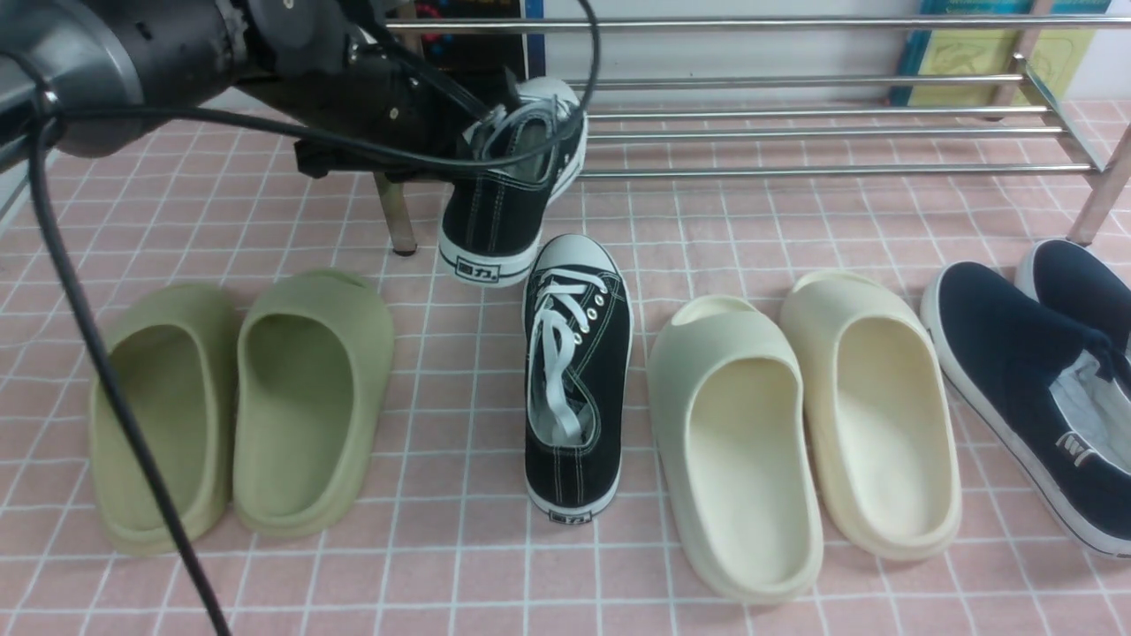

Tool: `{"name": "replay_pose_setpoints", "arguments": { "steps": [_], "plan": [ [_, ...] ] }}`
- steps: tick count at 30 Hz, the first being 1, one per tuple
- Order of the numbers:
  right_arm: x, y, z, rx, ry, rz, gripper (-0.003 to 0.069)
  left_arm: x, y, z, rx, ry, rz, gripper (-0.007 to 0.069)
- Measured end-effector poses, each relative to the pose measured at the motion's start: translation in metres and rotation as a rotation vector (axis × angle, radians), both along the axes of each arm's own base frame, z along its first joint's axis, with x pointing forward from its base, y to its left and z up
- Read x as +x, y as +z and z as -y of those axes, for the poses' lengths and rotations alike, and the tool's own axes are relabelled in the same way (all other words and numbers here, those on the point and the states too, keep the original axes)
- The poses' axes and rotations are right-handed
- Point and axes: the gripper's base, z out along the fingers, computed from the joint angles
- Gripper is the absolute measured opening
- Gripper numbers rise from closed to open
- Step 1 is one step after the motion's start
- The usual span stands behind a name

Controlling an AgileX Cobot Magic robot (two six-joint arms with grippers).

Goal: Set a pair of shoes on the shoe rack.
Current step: Use the left arm to put a shoe into the shoe rack

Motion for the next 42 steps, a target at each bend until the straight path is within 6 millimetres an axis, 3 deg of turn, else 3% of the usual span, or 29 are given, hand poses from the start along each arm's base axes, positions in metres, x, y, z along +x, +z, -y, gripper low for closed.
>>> {"name": "replay_pose_setpoints", "arguments": {
  "steps": [9, 21, 23, 29, 33, 36, 40, 42],
  "plan": [
    [0.000, 0.000, 0.000, -0.001, 0.000, 0.000, 0.0240, 0.050, -0.024, 0.004, -0.010, 0.029, 0.094, 0.0023],
    [0.000, 0.000, 0.000, -0.001, 0.000, 0.000, 0.0240, 0.079, -0.048, -0.005, -0.011, 0.069, 0.123, 0.0043],
    [0.000, 0.000, 0.000, -0.001, 0.000, 0.000, 0.0240, 0.079, -0.049, -0.005, -0.013, 0.070, 0.124, 0.0052],
    [0.000, 0.000, 0.000, -0.001, 0.000, 0.000, 0.0240, 0.081, -0.051, -0.002, -0.057, 0.085, 0.130, 0.0173],
    [0.000, 0.000, 0.000, -0.001, 0.000, 0.000, 0.0240, 0.080, -0.050, 0.001, -0.064, 0.069, 0.108, 0.0314],
    [0.000, 0.000, 0.000, -0.001, 0.000, 0.000, 0.0240, 0.077, -0.047, 0.002, -0.036, 0.032, 0.076, 0.0366],
    [0.000, 0.000, 0.000, -0.001, 0.000, 0.000, 0.0240, 0.068, -0.032, 0.000, 0.017, -0.028, 0.060, 0.0387],
    [0.000, 0.000, 0.000, -0.001, 0.000, 0.000, 0.0240, 0.053, -0.006, -0.003, 0.080, -0.098, 0.076, 0.0385]
  ]
}}
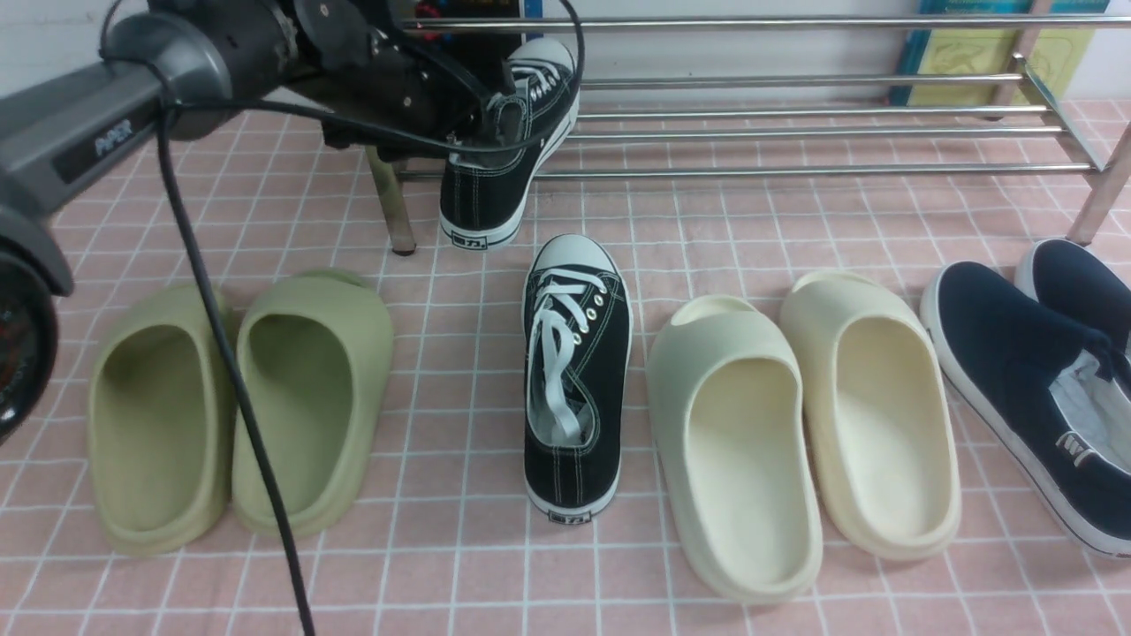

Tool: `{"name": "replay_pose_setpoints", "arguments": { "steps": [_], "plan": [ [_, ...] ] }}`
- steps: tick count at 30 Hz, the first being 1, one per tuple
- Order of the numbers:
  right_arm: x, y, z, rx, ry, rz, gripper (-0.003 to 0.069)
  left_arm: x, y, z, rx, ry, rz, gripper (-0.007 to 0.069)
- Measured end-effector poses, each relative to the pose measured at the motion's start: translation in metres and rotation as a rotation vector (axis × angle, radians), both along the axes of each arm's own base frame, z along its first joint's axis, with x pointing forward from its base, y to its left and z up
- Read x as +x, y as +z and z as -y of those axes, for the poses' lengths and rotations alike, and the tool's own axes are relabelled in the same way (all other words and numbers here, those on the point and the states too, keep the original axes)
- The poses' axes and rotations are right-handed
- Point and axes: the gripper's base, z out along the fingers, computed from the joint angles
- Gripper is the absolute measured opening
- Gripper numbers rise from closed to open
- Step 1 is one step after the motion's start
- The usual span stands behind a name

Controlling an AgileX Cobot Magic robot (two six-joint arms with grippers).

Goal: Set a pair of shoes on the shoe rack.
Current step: Use the left arm to put a shoe into the shoe rack

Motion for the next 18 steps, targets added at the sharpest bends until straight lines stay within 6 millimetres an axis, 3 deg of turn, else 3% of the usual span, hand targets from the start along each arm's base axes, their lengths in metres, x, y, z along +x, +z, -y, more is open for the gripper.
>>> {"name": "replay_pose_setpoints", "arguments": {
  "steps": [5, 10, 11, 13, 15, 16, 18],
  "plan": [
    [0.000, 0.000, 0.000, 0.000, 0.000, 0.000, 0.0240, -0.032, 0.054, -0.013, 0.144, -0.067, 0.064, 0.0301],
    [0.000, 0.000, 0.000, 0.000, 0.000, 0.000, 0.0240, -0.042, 0.058, -0.024, 0.285, -0.072, 0.025, 0.0148],
    [0.000, 0.000, 0.000, 0.000, 0.000, 0.000, 0.0240, -0.042, 0.048, -0.026, 0.314, -0.073, -0.021, 0.0076],
    [0.000, 0.000, 0.000, 0.000, 0.000, 0.000, 0.0240, -0.040, 0.022, -0.025, 0.328, -0.085, -0.102, 0.0018],
    [0.000, 0.000, 0.000, 0.000, 0.000, 0.000, 0.0240, -0.039, 0.005, -0.022, 0.323, -0.095, -0.148, 0.0007],
    [0.000, 0.000, 0.000, 0.000, 0.000, 0.000, 0.0240, -0.036, -0.016, -0.016, 0.301, -0.106, -0.193, 0.0002],
    [0.000, 0.000, 0.000, 0.000, 0.000, 0.000, 0.0240, -0.030, -0.039, -0.008, 0.270, -0.113, -0.225, 0.0002]
  ]
}}
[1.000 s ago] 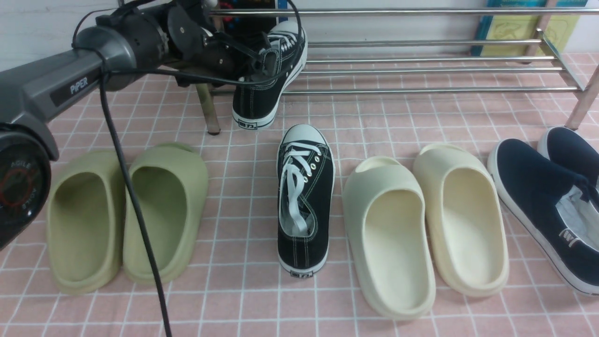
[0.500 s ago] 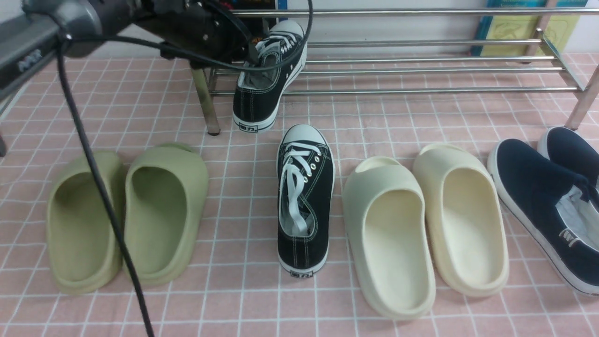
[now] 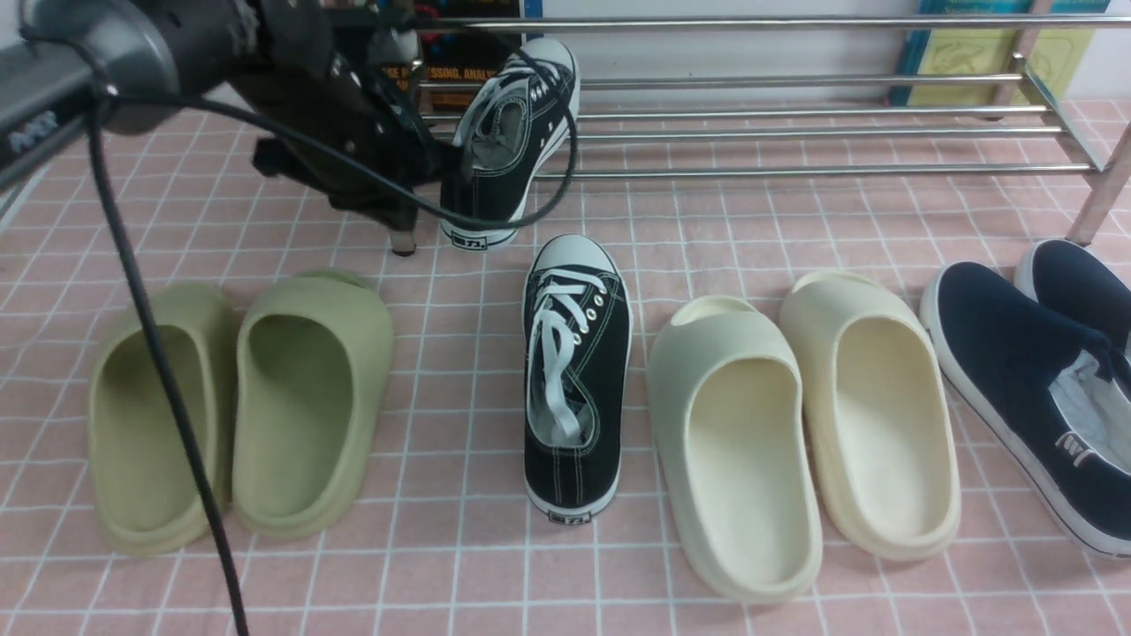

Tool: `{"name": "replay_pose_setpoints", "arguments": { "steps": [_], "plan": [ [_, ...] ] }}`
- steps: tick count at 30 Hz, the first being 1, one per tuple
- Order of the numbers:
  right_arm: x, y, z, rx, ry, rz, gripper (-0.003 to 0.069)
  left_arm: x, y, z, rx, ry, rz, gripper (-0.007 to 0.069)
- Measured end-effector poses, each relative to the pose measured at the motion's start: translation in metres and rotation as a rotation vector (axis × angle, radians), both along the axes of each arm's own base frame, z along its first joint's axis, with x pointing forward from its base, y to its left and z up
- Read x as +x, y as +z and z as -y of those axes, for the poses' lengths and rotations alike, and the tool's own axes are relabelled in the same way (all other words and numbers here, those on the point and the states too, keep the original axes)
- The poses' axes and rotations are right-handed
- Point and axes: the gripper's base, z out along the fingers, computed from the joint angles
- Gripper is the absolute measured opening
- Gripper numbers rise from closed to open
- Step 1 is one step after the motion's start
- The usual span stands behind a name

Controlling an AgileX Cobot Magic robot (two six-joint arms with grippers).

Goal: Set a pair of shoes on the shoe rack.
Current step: Use the left arm to put a shoe into the shoe rack

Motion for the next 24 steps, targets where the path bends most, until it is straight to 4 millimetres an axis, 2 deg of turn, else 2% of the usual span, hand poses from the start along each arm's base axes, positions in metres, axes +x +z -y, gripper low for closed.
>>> {"name": "replay_pose_setpoints", "arguments": {
  "steps": [2, 4, 6, 14, 19, 24],
  "plan": [
    [0.000, 0.000, 0.000, 0.000, 0.000, 0.000, 0.0240, 0.007, -0.013, 0.007, -0.053, 0.014, 0.005, 0.0002],
    [0.000, 0.000, 0.000, 0.000, 0.000, 0.000, 0.0240, 0.012, -0.018, 0.011, -0.103, 0.032, 0.024, 0.0002],
    [0.000, 0.000, 0.000, 0.000, 0.000, 0.000, 0.0240, 0.012, -0.018, 0.012, -0.127, 0.041, 0.025, 0.0002],
    [0.000, 0.000, 0.000, 0.000, 0.000, 0.000, 0.0240, 0.037, -0.005, 0.027, -0.259, 0.057, 0.102, 0.0002],
    [0.000, 0.000, 0.000, 0.000, 0.000, 0.000, 0.0240, 0.041, -0.012, 0.031, -0.251, 0.044, 0.066, 0.0006],
    [0.000, 0.000, 0.000, 0.000, 0.000, 0.000, 0.0240, 0.040, -0.009, 0.031, -0.245, 0.039, 0.068, 0.0034]
  ]
}}
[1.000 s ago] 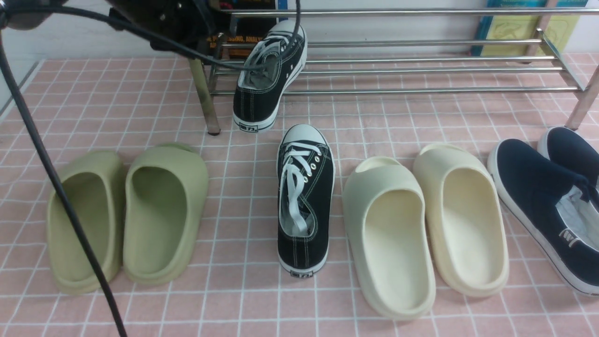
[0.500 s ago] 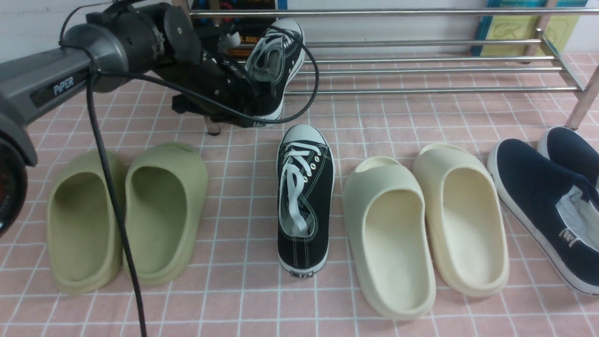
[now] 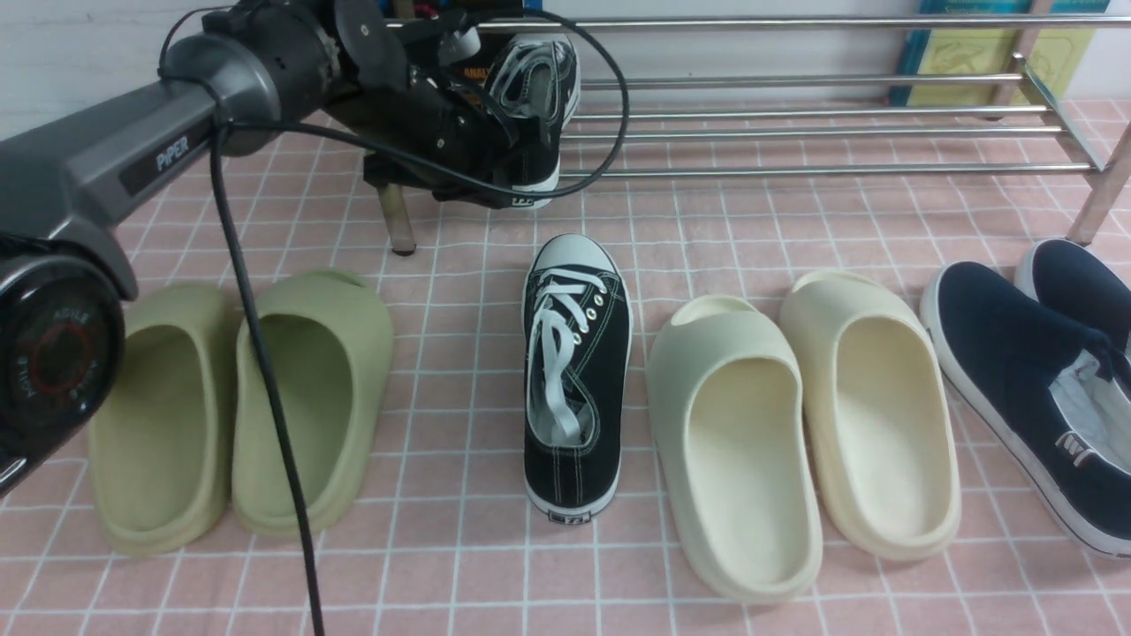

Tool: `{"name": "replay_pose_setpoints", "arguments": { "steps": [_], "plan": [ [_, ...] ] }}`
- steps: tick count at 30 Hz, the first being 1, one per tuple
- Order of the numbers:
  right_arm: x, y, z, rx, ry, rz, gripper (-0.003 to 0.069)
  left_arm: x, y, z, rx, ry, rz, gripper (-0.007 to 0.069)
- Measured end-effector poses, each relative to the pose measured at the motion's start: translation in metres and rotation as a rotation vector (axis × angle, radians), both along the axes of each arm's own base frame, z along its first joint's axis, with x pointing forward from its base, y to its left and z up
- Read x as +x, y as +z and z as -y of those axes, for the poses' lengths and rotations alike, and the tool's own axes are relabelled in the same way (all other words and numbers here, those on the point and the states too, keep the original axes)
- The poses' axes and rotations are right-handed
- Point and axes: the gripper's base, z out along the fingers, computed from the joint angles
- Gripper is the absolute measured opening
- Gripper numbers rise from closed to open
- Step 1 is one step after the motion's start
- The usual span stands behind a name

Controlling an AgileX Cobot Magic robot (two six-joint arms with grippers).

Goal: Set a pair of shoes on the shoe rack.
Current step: Use the left arm to put a shoe into the shoe rack, then use the left arm to grab the shoe closest to it

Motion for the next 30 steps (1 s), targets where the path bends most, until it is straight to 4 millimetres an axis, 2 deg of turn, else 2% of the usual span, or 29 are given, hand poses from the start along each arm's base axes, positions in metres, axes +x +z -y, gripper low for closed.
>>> {"name": "replay_pose_setpoints", "arguments": {
  "steps": [3, 4, 5, 8, 11, 12, 13, 14, 15, 18, 21, 22, 23, 25, 30],
  "plan": [
    [0.000, 0.000, 0.000, 0.000, 0.000, 0.000, 0.0240, -0.005, 0.015, -0.003, 0.017, -0.008, 0.021, 0.0104],
    [0.000, 0.000, 0.000, 0.000, 0.000, 0.000, 0.0240, -0.010, 0.026, -0.005, 0.028, -0.018, 0.024, 0.0155],
    [0.000, 0.000, 0.000, 0.000, 0.000, 0.000, 0.0240, -0.011, 0.028, -0.005, 0.027, -0.018, 0.030, 0.0164],
    [0.000, 0.000, 0.000, 0.000, 0.000, 0.000, 0.0240, -0.034, 0.075, -0.014, 0.070, -0.049, 0.054, 0.0328],
    [0.000, 0.000, 0.000, 0.000, 0.000, 0.000, 0.0240, -0.057, 0.104, -0.021, 0.108, -0.069, 0.052, 0.0438],
    [0.000, 0.000, 0.000, 0.000, 0.000, 0.000, 0.0240, -0.058, 0.106, -0.022, 0.110, -0.071, 0.050, 0.0444],
    [0.000, 0.000, 0.000, 0.000, 0.000, 0.000, 0.0240, -0.072, 0.119, -0.026, 0.133, -0.089, 0.028, 0.0493],
    [0.000, 0.000, 0.000, 0.000, 0.000, 0.000, 0.0240, -0.080, 0.125, -0.028, 0.149, -0.106, 0.015, 0.0510],
    [0.000, 0.000, 0.000, 0.000, 0.000, 0.000, 0.0240, -0.081, 0.127, -0.028, 0.148, -0.107, 0.019, 0.0510],
    [0.000, 0.000, 0.000, 0.000, 0.000, 0.000, 0.0240, -0.108, 0.134, -0.026, 0.223, -0.158, -0.055, 0.0530],
    [0.000, 0.000, 0.000, 0.001, 0.000, 0.000, 0.0240, -0.129, 0.119, -0.006, 0.277, -0.235, -0.112, 0.0531],
    [0.000, 0.000, 0.000, 0.001, 0.000, 0.000, 0.0240, -0.140, 0.106, 0.004, 0.300, -0.276, -0.152, 0.0527],
    [0.000, 0.000, 0.000, 0.001, 0.000, 0.000, 0.0240, -0.143, 0.101, 0.005, 0.306, -0.285, -0.169, 0.0526],
    [0.000, 0.000, 0.000, 0.000, 0.000, 0.000, 0.0240, -0.163, 0.073, 0.022, 0.322, -0.329, -0.224, 0.0519],
    [0.000, 0.000, 0.000, 0.000, 0.000, 0.000, 0.0240, -0.178, 0.022, 0.032, 0.280, -0.273, -0.222, 0.0512]
  ]
}}
